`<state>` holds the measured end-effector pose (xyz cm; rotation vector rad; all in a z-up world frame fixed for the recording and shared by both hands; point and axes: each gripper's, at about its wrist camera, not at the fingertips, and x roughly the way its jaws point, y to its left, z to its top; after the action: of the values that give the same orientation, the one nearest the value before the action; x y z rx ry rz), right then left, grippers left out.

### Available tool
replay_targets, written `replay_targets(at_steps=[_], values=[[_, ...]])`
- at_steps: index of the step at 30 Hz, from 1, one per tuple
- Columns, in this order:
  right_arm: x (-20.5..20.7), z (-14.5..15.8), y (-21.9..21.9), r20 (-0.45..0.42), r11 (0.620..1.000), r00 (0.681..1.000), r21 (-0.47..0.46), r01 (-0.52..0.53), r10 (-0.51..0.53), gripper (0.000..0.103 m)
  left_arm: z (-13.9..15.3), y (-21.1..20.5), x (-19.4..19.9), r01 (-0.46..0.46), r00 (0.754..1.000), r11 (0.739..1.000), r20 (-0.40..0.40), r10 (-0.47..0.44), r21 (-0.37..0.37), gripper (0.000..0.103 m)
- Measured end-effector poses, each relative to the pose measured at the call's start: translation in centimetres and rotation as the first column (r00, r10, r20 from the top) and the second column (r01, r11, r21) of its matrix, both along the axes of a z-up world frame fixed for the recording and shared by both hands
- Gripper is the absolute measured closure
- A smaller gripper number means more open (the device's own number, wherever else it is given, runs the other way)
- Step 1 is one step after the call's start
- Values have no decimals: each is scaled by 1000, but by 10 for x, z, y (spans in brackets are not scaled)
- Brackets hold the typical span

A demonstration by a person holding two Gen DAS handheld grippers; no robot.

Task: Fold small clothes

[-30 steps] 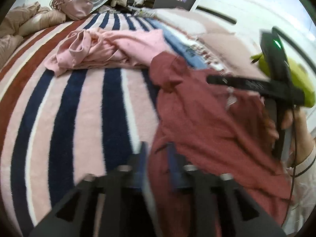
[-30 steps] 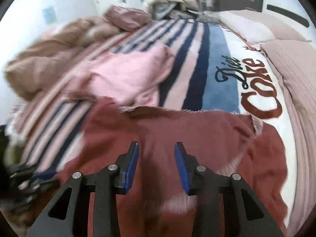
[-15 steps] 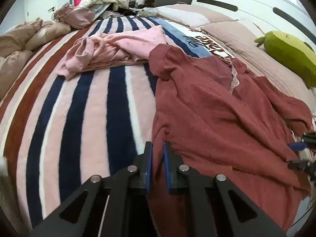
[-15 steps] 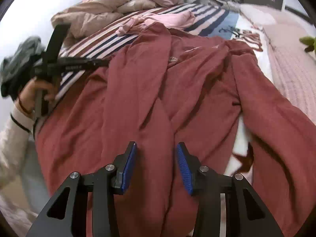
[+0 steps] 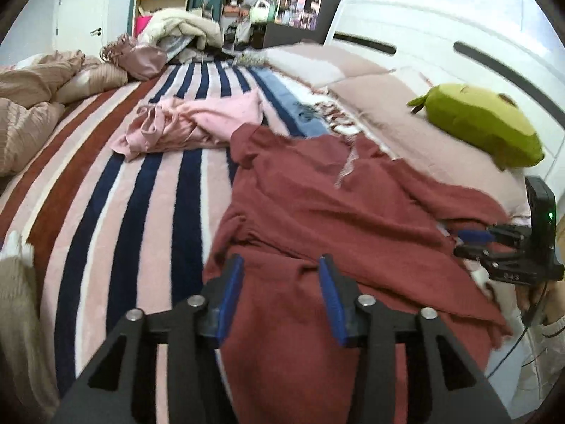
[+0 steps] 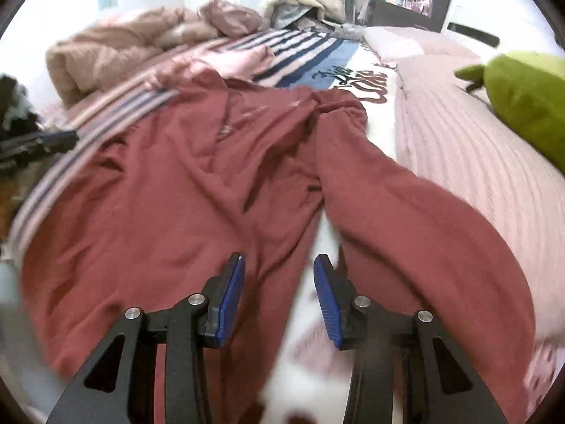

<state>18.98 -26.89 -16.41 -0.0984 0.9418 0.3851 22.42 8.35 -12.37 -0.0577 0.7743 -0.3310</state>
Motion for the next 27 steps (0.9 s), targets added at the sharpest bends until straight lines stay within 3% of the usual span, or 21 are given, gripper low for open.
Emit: replay_targets(at_steps=[6, 9, 11, 13, 15, 17, 20, 27], values=[[-67, -3, -27, -91, 987, 994, 153, -52, 67, 68, -1, -17, -37, 6, 1000, 996, 5, -5, -87, 58], [-98, -6, -22, -82, 978, 992, 196, -77, 95, 68, -8, -26, -51, 8, 1000, 993, -17, -10, -116, 58], [-113, -9, -11, -53, 982, 993, 163, -93, 103, 68, -12, -31, -58, 8, 999, 991, -31, -13, -136, 58], [-121, -12, 3, -4, 992, 995, 80, -95, 96, 76, -13, -35, -63, 3, 999, 990, -36, -8, -140, 58], [-126, -15, 9, 42, 998, 997, 1, -65, 65, 97, -13, -39, -70, 0, 999, 990, -36, -5, -139, 58], [-130, -12, 17, 121, 997, 992, -70, -33, 41, 100, -12, -42, -76, -5, 1000, 991, -29, 1, -135, 58], [-139, 1, 25, 175, 998, 982, -26, -60, 64, 100, -12, -46, -85, 17, 999, 986, -32, -23, -166, 58], [-160, -9, 63, 139, 964, 954, -49, -260, 265, 95, -29, -84, -89, 176, 973, 943, -96, -210, -282, 49]])
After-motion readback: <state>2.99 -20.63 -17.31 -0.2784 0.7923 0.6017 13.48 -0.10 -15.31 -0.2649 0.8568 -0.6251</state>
